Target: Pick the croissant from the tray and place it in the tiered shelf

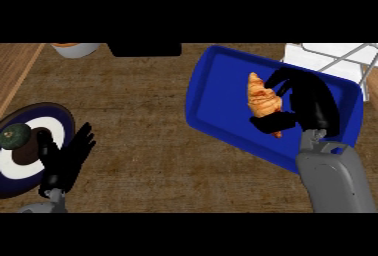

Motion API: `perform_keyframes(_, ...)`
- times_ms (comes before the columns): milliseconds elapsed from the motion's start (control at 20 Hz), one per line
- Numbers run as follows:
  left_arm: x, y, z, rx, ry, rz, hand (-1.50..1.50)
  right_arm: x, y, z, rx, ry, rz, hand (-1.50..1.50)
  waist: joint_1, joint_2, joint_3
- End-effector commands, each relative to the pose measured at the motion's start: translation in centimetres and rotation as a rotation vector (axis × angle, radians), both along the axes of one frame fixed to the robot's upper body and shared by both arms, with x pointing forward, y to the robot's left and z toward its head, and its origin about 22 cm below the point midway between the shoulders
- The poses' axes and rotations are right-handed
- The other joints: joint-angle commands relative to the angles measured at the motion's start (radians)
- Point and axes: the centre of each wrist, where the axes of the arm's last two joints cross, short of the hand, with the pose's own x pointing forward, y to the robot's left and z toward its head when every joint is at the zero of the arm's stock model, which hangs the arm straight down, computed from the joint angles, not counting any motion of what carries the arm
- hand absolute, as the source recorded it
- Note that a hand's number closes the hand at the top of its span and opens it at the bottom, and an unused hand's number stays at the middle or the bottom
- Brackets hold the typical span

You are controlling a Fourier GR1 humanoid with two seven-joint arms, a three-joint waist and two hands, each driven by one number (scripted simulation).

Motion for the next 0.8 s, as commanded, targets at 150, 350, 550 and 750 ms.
perform_keyframes(150, -0.4, -0.2, -1.0, 0.018, -0.005, 0.008, 0.0, -2.6, -1.8, 9.6, -0.019, -0.169, -0.155, 1.5, 0.008, 0.005, 0.0)
perform_keyframes(350, 0.7, -1.2, -0.6, -0.002, 0.007, -0.016, 0.0, -2.6, -3.3, 14.1, -0.007, -0.195, -0.21, 1.5, 0.013, 0.006, 0.0)
perform_keyframes(550, 1.1, -0.9, 1.4, 0.003, 0.001, -0.02, 0.0, -1.2, -5.5, 18.4, 0.037, -0.208, -0.265, 1.5, 0.021, 0.007, 0.0)
perform_keyframes(750, 0.8, -2.6, 0.9, -0.018, -0.002, -0.021, 0.0, 0.6, -8.2, 20.5, 0.05, -0.243, -0.299, 1.5, 0.025, 0.008, 0.001)
